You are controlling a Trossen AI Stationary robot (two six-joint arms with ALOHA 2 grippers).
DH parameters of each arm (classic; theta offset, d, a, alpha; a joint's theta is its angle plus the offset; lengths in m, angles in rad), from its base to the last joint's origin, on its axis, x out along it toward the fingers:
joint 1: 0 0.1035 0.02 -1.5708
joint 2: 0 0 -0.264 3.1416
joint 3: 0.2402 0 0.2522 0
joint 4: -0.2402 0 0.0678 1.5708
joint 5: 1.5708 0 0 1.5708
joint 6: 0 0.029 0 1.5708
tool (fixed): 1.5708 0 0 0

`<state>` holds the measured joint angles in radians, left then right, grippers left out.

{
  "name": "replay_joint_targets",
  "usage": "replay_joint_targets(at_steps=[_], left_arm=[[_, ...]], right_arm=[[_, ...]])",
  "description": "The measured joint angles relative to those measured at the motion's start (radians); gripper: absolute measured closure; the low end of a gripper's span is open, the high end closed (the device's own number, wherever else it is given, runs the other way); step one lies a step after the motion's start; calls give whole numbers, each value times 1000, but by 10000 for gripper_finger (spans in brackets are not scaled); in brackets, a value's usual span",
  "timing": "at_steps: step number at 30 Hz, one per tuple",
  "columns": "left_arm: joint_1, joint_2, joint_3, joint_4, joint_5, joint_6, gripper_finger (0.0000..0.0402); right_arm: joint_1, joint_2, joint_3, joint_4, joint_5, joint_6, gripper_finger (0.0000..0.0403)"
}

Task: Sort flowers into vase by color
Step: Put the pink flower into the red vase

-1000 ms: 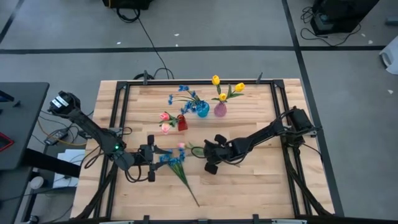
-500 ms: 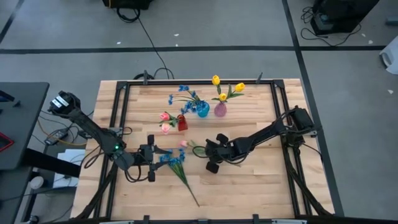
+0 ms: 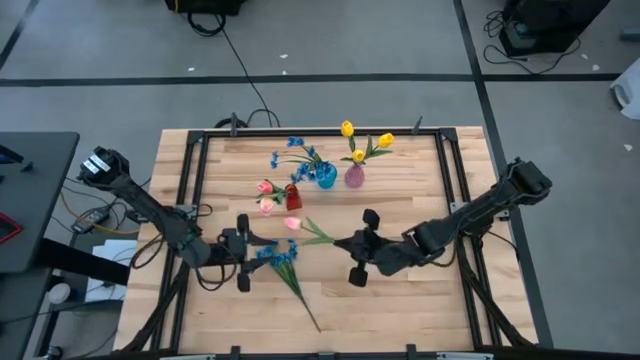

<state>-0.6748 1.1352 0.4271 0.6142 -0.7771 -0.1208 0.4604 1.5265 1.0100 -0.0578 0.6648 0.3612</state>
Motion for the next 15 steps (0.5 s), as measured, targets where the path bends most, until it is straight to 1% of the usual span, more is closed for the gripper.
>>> replay_joint_targets(at_steps=[2, 4, 8, 12, 15], left_arm=[[23, 25, 1, 64, 0, 14, 234], [46, 61, 0, 135, 11, 29, 234], [102, 150, 8, 261, 63, 39, 234], [149, 198, 46, 287, 103, 39, 234], [177, 227, 73, 281, 154, 41, 234]], right_arm=[[9, 3, 0, 122, 36, -97, 396], [5, 21, 1, 267, 46, -196, 396], [-25, 83, 1, 490, -8, -348, 395], [-56, 126, 1, 631, -75, -401, 395], [-75, 155, 1, 672, -118, -414, 395]])
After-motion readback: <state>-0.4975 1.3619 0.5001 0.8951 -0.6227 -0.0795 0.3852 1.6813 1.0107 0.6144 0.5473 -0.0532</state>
